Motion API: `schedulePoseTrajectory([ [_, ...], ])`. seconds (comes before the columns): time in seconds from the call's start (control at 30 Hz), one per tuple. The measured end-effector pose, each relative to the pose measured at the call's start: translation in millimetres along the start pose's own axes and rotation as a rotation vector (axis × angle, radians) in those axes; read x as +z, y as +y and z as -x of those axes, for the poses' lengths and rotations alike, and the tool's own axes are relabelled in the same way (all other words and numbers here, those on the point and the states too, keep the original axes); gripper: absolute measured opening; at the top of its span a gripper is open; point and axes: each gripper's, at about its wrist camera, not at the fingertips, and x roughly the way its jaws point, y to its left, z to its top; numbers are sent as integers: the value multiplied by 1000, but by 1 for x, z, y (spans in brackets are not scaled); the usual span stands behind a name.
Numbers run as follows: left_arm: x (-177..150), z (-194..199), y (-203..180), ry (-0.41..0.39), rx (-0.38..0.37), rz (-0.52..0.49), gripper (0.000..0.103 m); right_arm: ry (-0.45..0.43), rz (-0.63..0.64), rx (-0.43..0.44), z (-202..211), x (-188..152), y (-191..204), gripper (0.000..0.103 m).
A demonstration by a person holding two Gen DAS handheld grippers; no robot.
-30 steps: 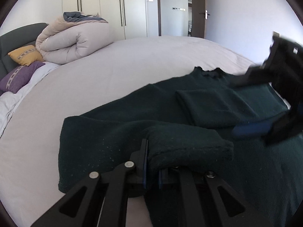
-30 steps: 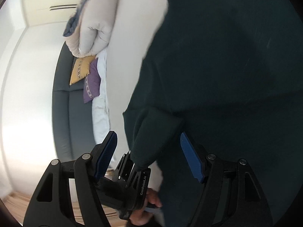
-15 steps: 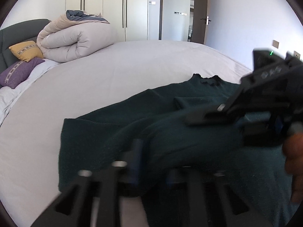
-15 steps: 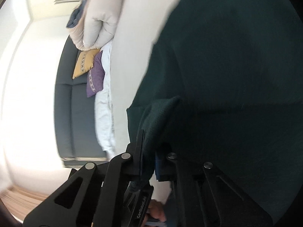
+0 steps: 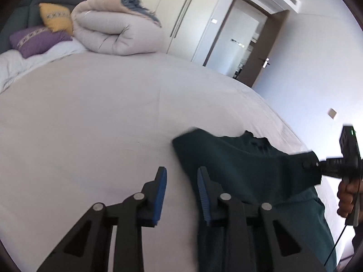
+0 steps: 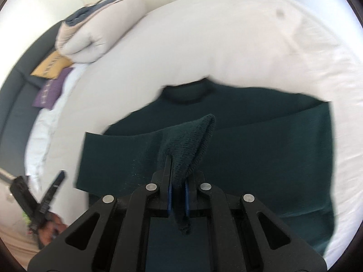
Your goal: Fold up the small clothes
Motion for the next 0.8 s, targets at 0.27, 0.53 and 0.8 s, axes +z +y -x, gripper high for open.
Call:
schedulePoseTrajectory([
  [0.27,-2,-26,-5,64,-65,0,29,22,-79,-57,-31,9,-73,7],
  [0.53,2,-64,-26,161,-55,-82,29,31,-91,-85,-49,-3,-93,7],
  [0.8,-26,-76,-54,242,50,-239,31,23,-138,-79,-50,-11,-110,7],
])
